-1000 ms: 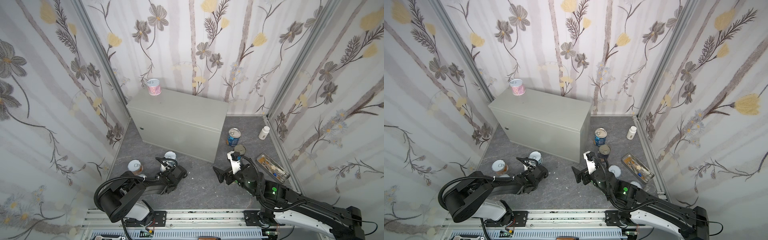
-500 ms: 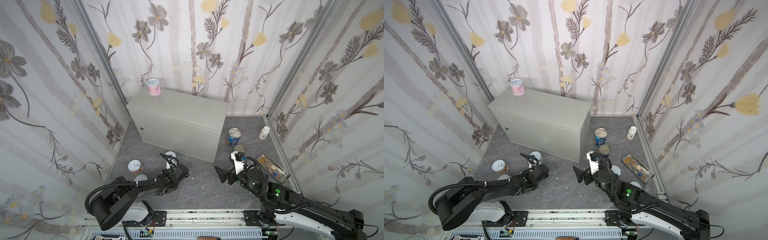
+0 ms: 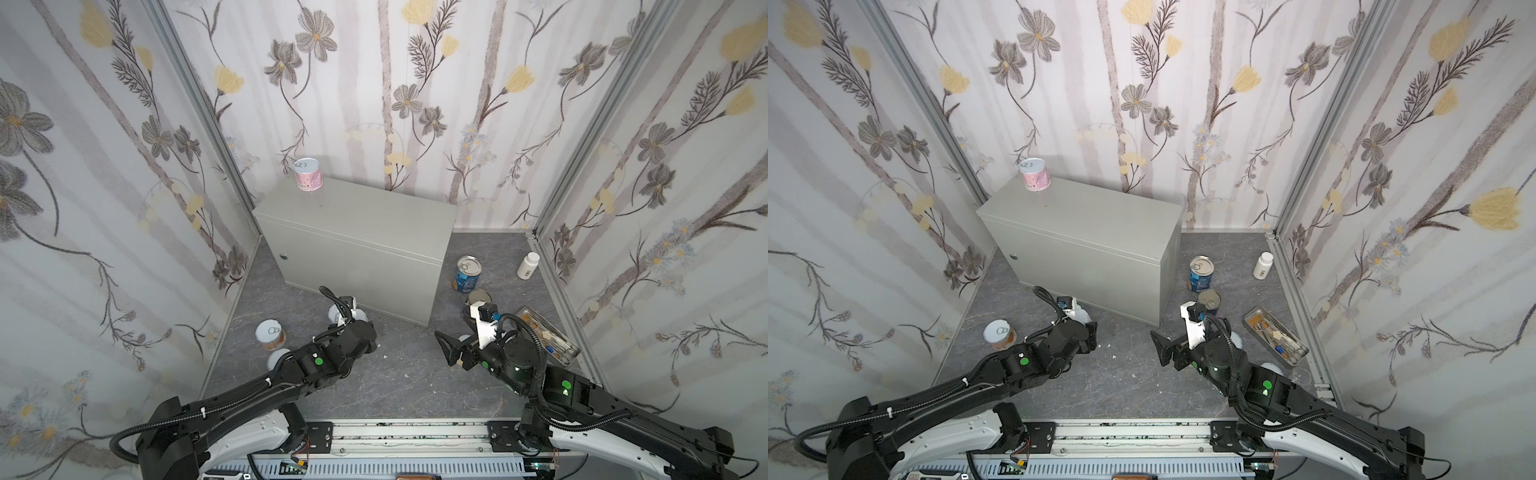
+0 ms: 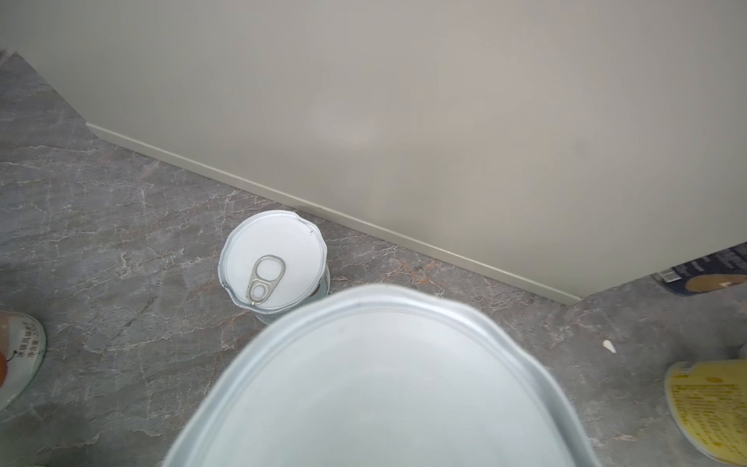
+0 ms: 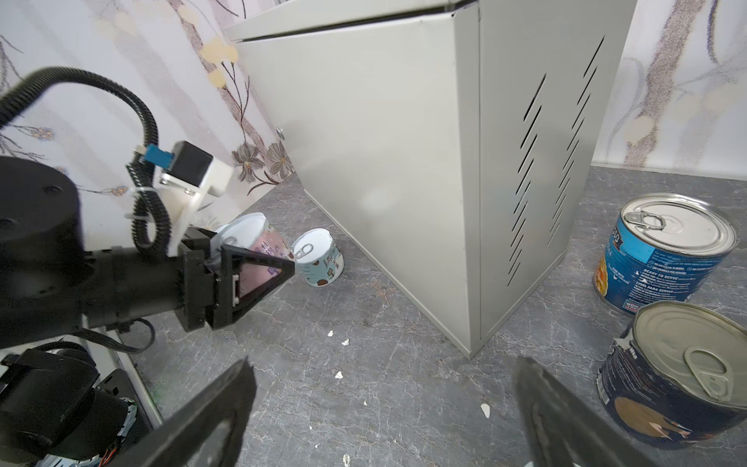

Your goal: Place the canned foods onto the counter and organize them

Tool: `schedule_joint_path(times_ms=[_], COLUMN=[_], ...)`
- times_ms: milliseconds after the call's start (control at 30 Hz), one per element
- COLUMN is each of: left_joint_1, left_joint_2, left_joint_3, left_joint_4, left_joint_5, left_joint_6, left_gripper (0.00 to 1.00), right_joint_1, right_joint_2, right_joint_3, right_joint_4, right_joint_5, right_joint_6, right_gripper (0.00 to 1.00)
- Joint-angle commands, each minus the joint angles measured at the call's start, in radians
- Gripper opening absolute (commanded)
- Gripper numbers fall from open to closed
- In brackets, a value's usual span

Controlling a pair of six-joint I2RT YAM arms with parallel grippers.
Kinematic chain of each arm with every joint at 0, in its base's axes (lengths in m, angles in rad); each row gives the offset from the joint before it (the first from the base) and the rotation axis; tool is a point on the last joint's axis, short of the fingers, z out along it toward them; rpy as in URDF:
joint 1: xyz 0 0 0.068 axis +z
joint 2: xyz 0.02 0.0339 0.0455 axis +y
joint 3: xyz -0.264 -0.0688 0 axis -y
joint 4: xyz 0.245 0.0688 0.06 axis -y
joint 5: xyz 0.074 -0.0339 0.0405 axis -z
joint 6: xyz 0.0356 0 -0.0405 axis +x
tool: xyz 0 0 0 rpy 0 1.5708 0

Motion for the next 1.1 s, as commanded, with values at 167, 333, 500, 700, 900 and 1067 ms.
schedule_joint_path(times_ms=[167, 333, 500, 700, 900, 1067], left_joint_1=[-0.007, 0.061, 0.126, 0.201, 0.353, 0.464], left_joint_2=[-0.053, -0.009, 0.056, 0.157, 0.276, 0.405], left_joint_3=[0.283, 0.495, 0.683, 0.857, 1.03, 1.136], left_joint_4=[-0.289, -0.337, -0.338, -0.342, -0.359, -0.359], left_joint_5=[-0.119, -0.154, -0.131, -0.101, 0.016, 0.085], left_joint_6=[0.133, 0.25, 0.328, 0.399, 0.453, 0.48], left_gripper=[0.68, 0.69, 0.69, 0.69, 0.69, 0.69], right_joint_1=[-0.01, -0.048, -0.119, -0.237, -0.358, -0.43], right_joint_2=[0.079, 0.138, 0.212, 0.297, 0.358, 0.418], right_joint_3=[0.138, 0.271, 0.388, 0.508, 0.59, 0.639], right_joint_4=[-0.067, -0.097, -0.121, -0.121, -0.099, -0.086], right_joint_5=[-0.028, -0.054, -0.129, -0.253, -0.349, -0.353], right_joint_6=[-0.014, -0.071, -0.128, -0.174, -0.192, -0.208], right_gripper=[1.0, 1.0, 1.0, 1.0, 1.0, 1.0])
